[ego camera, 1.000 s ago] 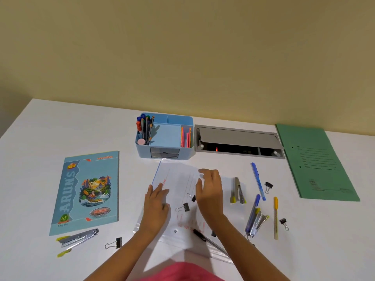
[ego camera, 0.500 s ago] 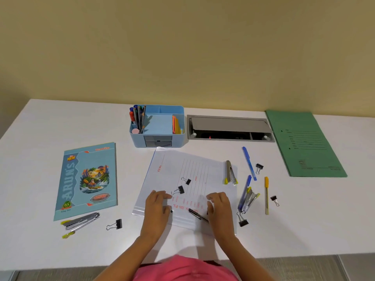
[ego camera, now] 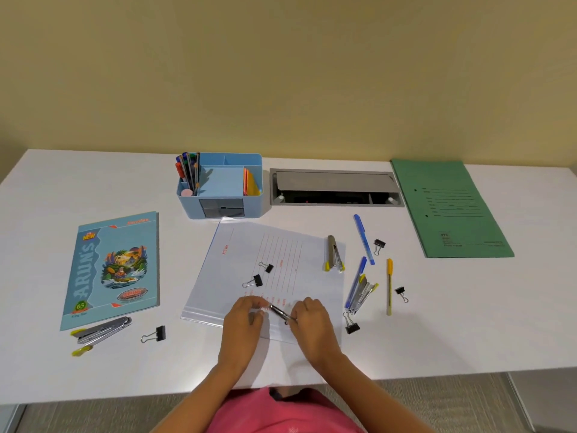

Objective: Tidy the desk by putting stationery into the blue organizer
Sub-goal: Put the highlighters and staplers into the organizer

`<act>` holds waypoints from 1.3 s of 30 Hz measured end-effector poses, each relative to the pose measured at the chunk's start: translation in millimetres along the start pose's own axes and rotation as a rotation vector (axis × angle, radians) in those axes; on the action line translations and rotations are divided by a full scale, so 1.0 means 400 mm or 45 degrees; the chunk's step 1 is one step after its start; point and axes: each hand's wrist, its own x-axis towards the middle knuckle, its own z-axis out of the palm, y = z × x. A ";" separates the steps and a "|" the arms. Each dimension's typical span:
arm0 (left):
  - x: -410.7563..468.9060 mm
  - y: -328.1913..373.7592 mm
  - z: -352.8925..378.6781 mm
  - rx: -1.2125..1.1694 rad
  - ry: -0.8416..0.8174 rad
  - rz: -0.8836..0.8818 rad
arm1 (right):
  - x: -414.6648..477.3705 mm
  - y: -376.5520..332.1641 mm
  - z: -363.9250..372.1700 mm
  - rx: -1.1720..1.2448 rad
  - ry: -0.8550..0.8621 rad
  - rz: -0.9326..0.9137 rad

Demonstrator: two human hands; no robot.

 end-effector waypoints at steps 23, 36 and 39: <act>0.124 0.113 -0.087 -0.730 -0.144 -0.411 | 0.155 0.241 -0.083 -0.026 0.307 0.838; 0.150 0.082 -0.119 -0.693 -0.174 -0.429 | 0.206 0.250 -0.076 0.074 0.231 1.101; 0.154 0.081 -0.124 -0.748 -0.196 -0.453 | 0.207 0.234 -0.096 0.096 0.233 1.128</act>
